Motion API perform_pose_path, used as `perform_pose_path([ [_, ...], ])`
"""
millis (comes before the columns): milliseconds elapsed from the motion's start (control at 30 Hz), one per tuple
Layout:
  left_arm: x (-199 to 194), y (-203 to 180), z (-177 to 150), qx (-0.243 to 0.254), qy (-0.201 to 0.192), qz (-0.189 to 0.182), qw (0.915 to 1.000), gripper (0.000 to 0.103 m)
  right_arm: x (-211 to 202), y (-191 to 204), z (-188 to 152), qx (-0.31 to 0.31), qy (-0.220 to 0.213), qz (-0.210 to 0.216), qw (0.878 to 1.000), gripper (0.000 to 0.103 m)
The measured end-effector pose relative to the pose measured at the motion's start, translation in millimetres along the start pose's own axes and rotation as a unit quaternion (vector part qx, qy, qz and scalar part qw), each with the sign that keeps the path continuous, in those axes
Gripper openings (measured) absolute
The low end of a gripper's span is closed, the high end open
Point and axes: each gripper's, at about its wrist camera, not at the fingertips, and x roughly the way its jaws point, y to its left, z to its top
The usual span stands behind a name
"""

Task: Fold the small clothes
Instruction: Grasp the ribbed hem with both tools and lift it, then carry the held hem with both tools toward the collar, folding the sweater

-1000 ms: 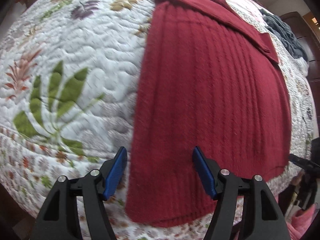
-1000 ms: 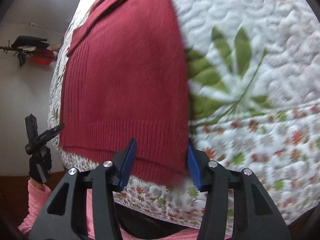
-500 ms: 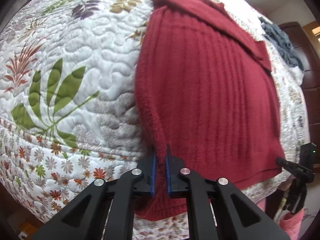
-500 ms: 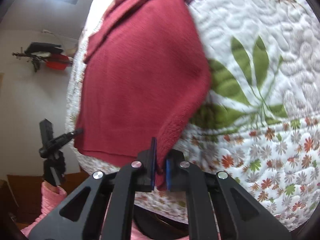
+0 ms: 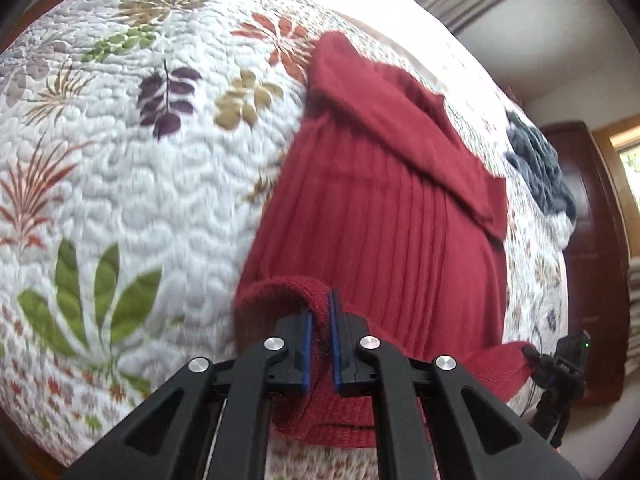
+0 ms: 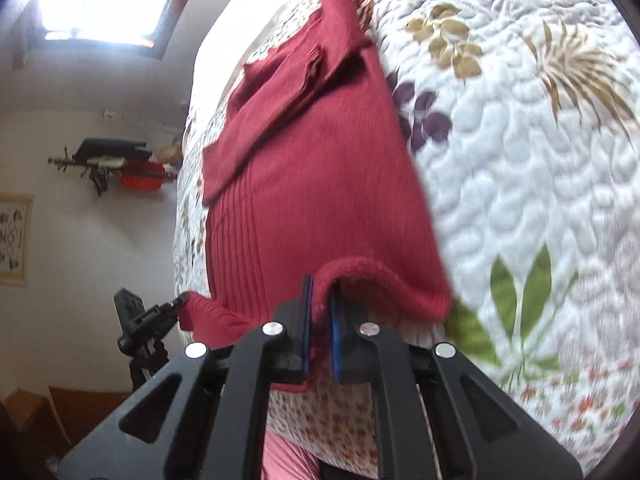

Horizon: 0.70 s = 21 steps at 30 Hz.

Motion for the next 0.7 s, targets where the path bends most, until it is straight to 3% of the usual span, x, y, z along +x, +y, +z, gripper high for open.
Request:
perform_pose_path([
  [267,34.4,11.5,51.1,-0.051,0.003,0.003,0.9987,0.008,21.4,-12.8,54.3,0.033,0.007,-0.026,0.999,0.006],
  [400,45.8,23.7,57.6,-0.089,0.021,-0.011,0.9958,0.012,31.3,-18.8,66.2,0.047,0.015,-0.037,0.998,0.01],
  [467,44.9,31.7,60.0,-0.114,0.027,-0.036,0.9924,0.012,30.4,-23.7,68.5,0.058,0.017,-0.039,0.997,0.012],
  [567,31.6,39.6,60.8,-0.134,0.016,-0.06,0.989,0.019,20.2,-28.8,66.7,0.069,0.009,-0.037,0.997,0.021],
  [633,16.7,41.4,60.8,-0.128,-0.006,-0.049,0.9905,0.023,8.3,-30.0,64.7,0.074,-0.007,-0.048,0.996,0.048],
  [700,5.2,40.3,59.1,-0.115,-0.014,-0.036,0.9926,0.023,-6.7,-29.5,61.6,0.071,-0.026,-0.05,0.996,0.048],
])
